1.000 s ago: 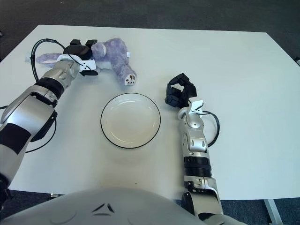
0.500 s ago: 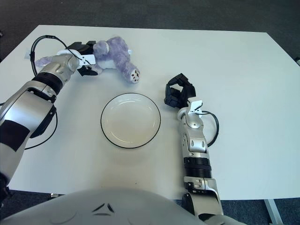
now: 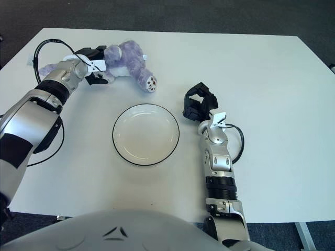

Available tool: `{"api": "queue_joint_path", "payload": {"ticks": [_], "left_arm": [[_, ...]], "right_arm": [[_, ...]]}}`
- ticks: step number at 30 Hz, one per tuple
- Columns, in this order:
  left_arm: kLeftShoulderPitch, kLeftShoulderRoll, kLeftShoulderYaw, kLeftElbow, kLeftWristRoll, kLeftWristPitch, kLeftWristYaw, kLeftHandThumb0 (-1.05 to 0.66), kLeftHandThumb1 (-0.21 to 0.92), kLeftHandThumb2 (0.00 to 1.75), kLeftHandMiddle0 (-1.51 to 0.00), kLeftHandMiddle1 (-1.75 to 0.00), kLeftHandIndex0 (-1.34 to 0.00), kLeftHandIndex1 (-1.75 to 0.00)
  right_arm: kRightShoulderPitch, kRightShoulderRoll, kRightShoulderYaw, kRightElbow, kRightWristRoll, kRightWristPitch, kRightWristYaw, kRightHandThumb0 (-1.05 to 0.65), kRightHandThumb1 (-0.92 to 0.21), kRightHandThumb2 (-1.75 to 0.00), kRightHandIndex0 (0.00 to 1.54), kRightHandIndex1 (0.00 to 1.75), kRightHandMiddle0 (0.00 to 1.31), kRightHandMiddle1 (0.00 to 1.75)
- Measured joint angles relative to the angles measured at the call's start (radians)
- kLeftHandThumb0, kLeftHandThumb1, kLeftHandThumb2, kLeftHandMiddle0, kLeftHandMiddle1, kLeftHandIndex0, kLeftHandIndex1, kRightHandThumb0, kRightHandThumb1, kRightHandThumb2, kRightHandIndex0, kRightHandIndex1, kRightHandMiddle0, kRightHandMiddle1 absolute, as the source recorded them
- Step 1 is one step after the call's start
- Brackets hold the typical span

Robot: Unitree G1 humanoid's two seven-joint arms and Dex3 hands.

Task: Put the doll into the plate.

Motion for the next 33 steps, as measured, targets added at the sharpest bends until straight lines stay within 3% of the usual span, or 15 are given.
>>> {"api": "queue_joint_path", "payload": {"ticks": [6, 11, 18, 27, 33], "left_arm": [[0.006, -0.005, -0.025, 0.000, 0.028, 0.016, 0.071, 0.46, 0.28, 1.10, -0.82, -1.39, 0.00, -1.13], [0.017, -0.008, -0.036, 0.000, 0.041, 0.017, 0.134, 0.49, 0.25, 1.16, -0.85, -1.40, 0.00, -1.46], [0.033, -0.008, -0.040, 0.000, 0.048, 0.003, 0.197, 0.50, 0.23, 1.18, -0.85, -1.41, 0.00, -1.67], [0.036, -0.010, -0.054, 0.000, 0.064, 0.021, 0.230, 0.39, 0.63, 0.72, -0.55, -1.49, -0.05, -1.67], [0.039, -0.020, -0.067, 0.002, 0.078, 0.059, 0.260, 0.38, 0.70, 0.63, -0.52, -1.49, -0.12, -1.64]], "right_arm": [[0.001, -0.002, 0.000, -0.003, 0.000, 0.004, 0.005, -0.43, -0.47, -1.13, 1.18, 1.75, 0.49, 1.75], [0.002, -0.002, -0.001, -0.006, 0.002, 0.006, 0.011, -0.43, -0.47, -1.13, 1.18, 1.75, 0.49, 1.75], [0.003, -0.002, -0.004, -0.008, 0.013, 0.009, 0.019, -0.43, -0.47, -1.13, 1.19, 1.75, 0.49, 1.75], [0.004, -0.002, -0.004, -0.008, 0.022, 0.009, 0.020, -0.43, -0.48, -1.12, 1.18, 1.75, 0.49, 1.75], [0.004, -0.004, -0.004, -0.005, 0.022, 0.004, 0.023, -0.43, -0.48, -1.12, 1.18, 1.75, 0.49, 1.75]]}}
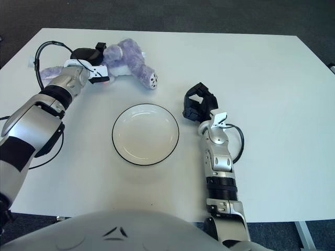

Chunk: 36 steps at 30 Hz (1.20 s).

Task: Put the doll into the plate.

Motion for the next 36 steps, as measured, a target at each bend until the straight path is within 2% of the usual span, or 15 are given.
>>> {"api": "queue_joint_path", "payload": {"ticks": [6, 7, 9, 10, 11, 14, 15, 21, 31, 36], "left_arm": [[0.007, -0.005, -0.001, 0.001, 0.004, 0.019, 0.024, 0.38, 0.67, 0.67, -0.54, -1.49, -0.24, -1.64], [0.008, -0.005, 0.000, 0.001, 0.004, 0.020, 0.026, 0.31, 0.59, 0.78, -0.56, -1.46, -0.30, -1.66], [0.009, -0.006, 0.001, 0.001, 0.002, 0.023, 0.027, 0.13, 0.33, 1.13, -0.69, -1.40, -0.52, -1.71], [0.009, -0.006, 0.002, 0.001, 0.001, 0.023, 0.027, 0.10, 0.28, 1.20, -0.72, -1.38, -0.56, -1.72], [0.009, -0.007, 0.004, 0.001, -0.002, 0.024, 0.028, 0.07, 0.17, 1.32, -0.80, -1.36, -0.63, -1.73], [0.011, -0.010, 0.023, 0.001, -0.018, 0.024, 0.029, 0.02, 0.04, 1.48, -0.90, -1.32, -0.73, -1.74], [0.011, -0.010, 0.028, 0.001, -0.024, 0.024, 0.029, 0.02, 0.00, 1.54, -0.92, -1.36, -0.73, -1.74], [0.012, -0.011, 0.066, 0.000, -0.063, 0.023, 0.019, 0.00, -0.07, 1.65, -0.95, -1.45, -0.73, -1.75], [0.011, -0.010, 0.135, -0.005, -0.135, 0.013, -0.048, 0.00, -0.09, 1.63, -1.02, -1.31, -0.77, -1.75], [0.006, -0.006, 0.187, -0.008, -0.184, 0.016, -0.107, 0.00, -0.10, 1.65, -1.01, -1.37, -0.76, -1.75]], "right_arm": [[0.000, -0.001, -0.001, 0.004, 0.001, -0.006, 0.011, -0.44, -0.47, -1.13, 1.18, 1.75, 0.50, 1.75], [0.000, -0.001, -0.001, 0.005, 0.001, -0.006, 0.012, -0.44, -0.47, -1.13, 1.18, 1.75, 0.50, 1.75], [0.000, -0.002, -0.001, 0.005, 0.001, -0.006, 0.014, -0.44, -0.47, -1.13, 1.19, 1.75, 0.50, 1.75], [0.000, -0.002, -0.001, 0.005, 0.001, -0.006, 0.014, -0.44, -0.47, -1.13, 1.19, 1.75, 0.50, 1.75], [0.000, -0.002, -0.002, 0.005, 0.001, -0.006, 0.015, -0.44, -0.46, -1.14, 1.19, 1.75, 0.50, 1.75], [0.000, -0.002, -0.001, 0.005, 0.001, -0.006, 0.015, -0.44, -0.46, -1.14, 1.20, 1.75, 0.50, 1.75], [0.000, -0.002, -0.001, 0.005, 0.001, -0.006, 0.015, -0.44, -0.46, -1.14, 1.20, 1.75, 0.50, 1.75], [0.000, -0.002, -0.002, 0.005, 0.001, -0.006, 0.015, -0.44, -0.46, -1.14, 1.21, 1.75, 0.50, 1.75], [0.000, -0.001, -0.004, 0.005, 0.003, -0.004, 0.015, -0.44, -0.44, -1.16, 1.22, 1.75, 0.52, 1.75], [0.000, -0.002, -0.007, 0.006, 0.003, -0.004, 0.016, -0.45, -0.44, -1.17, 1.21, 1.75, 0.52, 1.75]]}}
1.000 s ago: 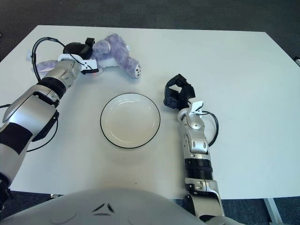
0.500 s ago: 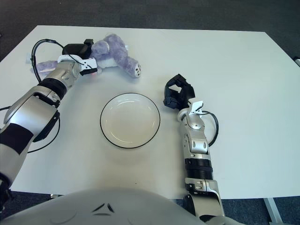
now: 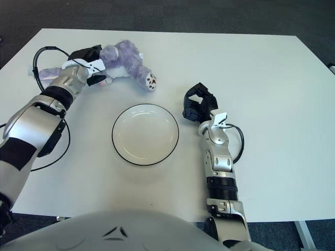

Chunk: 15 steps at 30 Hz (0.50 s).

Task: Put the doll into the plate.

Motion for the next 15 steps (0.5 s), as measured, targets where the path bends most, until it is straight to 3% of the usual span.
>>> {"api": "queue_joint_path", "payload": {"ticks": [15], "left_arm": [[-0.006, 0.005, 0.038, -0.016, -0.024, 0.021, -0.067, 0.00, -0.09, 1.66, -0.99, -1.42, -0.74, -1.75]], "right_arm": [[-0.001, -0.007, 0.006, 0.004, -0.005, -0.005, 0.001, -0.44, -0.44, -1.16, 1.19, 1.75, 0.52, 1.75]]}}
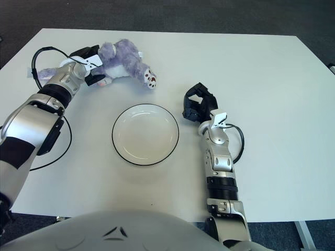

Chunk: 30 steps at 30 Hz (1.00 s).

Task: Put the doll into the plate.

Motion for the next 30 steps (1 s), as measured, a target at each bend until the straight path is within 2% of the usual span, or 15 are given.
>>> {"api": "queue_joint_path", "payload": {"ticks": [9, 17, 24, 30], "left_arm": [[0.000, 0.002, 0.011, -0.010, -0.008, -0.004, -0.028, 0.00, -0.06, 1.58, -1.01, -1.25, -0.77, -1.75], [0.000, 0.007, 0.015, -0.014, -0.017, -0.014, -0.050, 0.00, -0.07, 1.59, -1.02, -1.26, -0.77, -1.75], [0.000, 0.008, 0.018, -0.018, -0.026, -0.017, -0.065, 0.00, -0.06, 1.57, -1.01, -1.24, -0.77, -1.75], [0.000, 0.008, 0.018, -0.022, -0.030, -0.018, -0.075, 0.00, -0.03, 1.54, -1.00, -1.21, -0.77, -1.75]], "right_arm": [[0.001, -0.009, 0.008, -0.005, -0.017, 0.006, -0.007, -0.44, -0.47, -1.13, 1.15, 1.75, 0.50, 1.75], [0.001, -0.009, 0.008, -0.007, -0.020, 0.012, -0.013, -0.43, -0.48, -1.11, 1.14, 1.75, 0.49, 1.75], [-0.001, -0.007, 0.010, -0.002, -0.030, 0.007, -0.036, -0.42, -0.51, -1.08, 1.04, 1.75, 0.47, 1.75], [-0.013, -0.006, 0.008, 0.014, -0.041, -0.003, -0.069, -0.42, -0.51, -1.08, 1.01, 1.75, 0.46, 1.75]]}}
